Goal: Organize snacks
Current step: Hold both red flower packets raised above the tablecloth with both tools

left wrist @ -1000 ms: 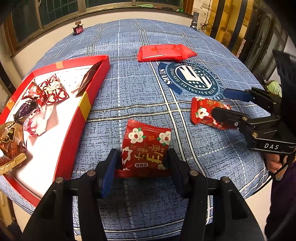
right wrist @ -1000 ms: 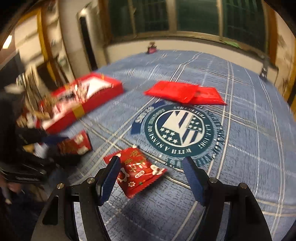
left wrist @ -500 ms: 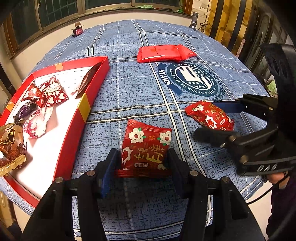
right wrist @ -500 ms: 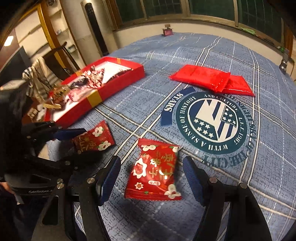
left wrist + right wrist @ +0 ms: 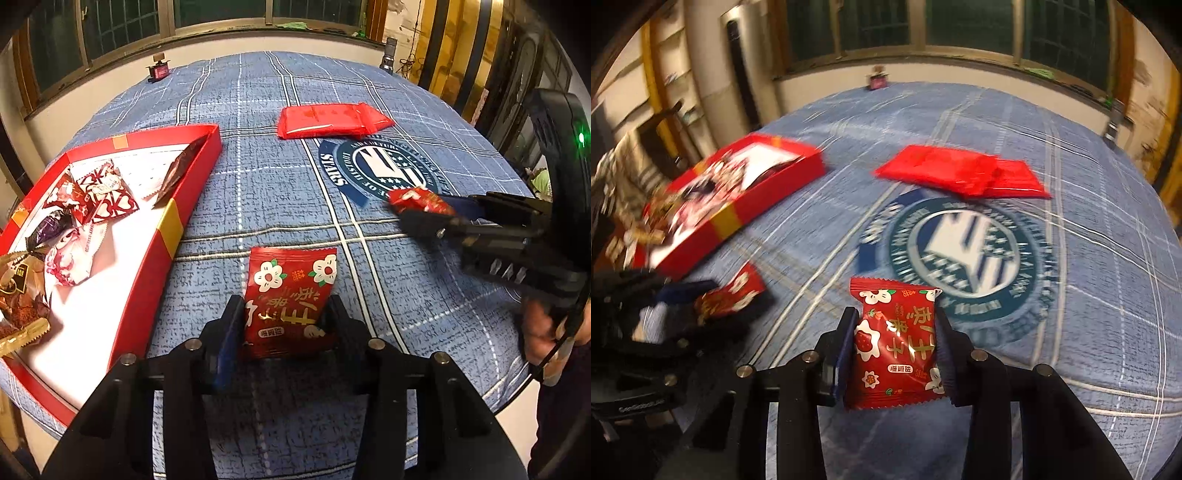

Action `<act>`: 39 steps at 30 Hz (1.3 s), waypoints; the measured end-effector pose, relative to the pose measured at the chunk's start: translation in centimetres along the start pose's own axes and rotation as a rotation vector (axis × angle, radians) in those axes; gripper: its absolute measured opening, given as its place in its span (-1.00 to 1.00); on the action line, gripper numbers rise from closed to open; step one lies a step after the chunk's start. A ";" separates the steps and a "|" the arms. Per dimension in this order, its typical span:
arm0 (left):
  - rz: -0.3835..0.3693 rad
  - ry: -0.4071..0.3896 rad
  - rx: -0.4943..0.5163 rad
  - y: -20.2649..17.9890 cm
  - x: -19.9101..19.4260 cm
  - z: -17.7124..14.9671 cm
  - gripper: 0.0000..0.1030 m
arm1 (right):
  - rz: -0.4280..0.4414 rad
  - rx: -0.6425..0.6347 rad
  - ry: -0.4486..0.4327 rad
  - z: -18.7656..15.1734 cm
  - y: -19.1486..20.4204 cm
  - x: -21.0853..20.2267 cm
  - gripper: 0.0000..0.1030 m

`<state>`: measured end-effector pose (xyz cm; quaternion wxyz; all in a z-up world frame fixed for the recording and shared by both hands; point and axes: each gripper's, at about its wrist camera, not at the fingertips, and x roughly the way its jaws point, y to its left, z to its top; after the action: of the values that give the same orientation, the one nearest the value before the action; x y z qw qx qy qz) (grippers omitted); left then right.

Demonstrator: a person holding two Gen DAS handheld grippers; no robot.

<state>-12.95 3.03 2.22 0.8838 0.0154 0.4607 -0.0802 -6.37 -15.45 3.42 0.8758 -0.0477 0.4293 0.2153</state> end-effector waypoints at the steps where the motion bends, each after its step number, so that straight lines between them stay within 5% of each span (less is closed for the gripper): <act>1: -0.001 -0.004 -0.007 0.1 0.0 0.1 -0.17 | 0.048 0.033 -0.007 0.1 -0.8 0.0 -0.22; 6: -0.015 -0.023 -0.034 0.4 -0.1 0.5 -0.24 | 0.161 0.157 -0.059 0.3 -3.2 -0.5 -0.21; 21: 0.037 -0.135 0.061 -2.1 -3.0 1.1 -0.48 | 0.123 0.175 -0.123 -0.2 -3.3 -1.7 -0.21; 28: 0.022 -0.065 0.037 -1.2 -1.7 0.8 -0.47 | 0.125 0.164 -0.114 -0.2 -3.0 -1.6 -0.21; 30: 0.035 -0.076 0.049 -1.4 -1.9 0.9 -0.29 | 0.125 0.161 -0.108 -0.2 -3.0 -1.5 -0.21; 32: 0.015 -0.069 0.050 -1.6 -1.8 1.0 0.17 | 0.126 0.160 -0.106 -0.2 -2.9 -1.5 -0.21; 39: 0.005 -0.023 0.045 -1.1 -0.3 0.8 0.41 | 0.130 0.159 -0.101 -0.2 -2.9 -1.4 -0.21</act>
<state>-12.62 1.88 3.03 0.8887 0.0355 0.4485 -0.0883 -6.09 -18.60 4.11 0.8817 0.0608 0.4024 0.2389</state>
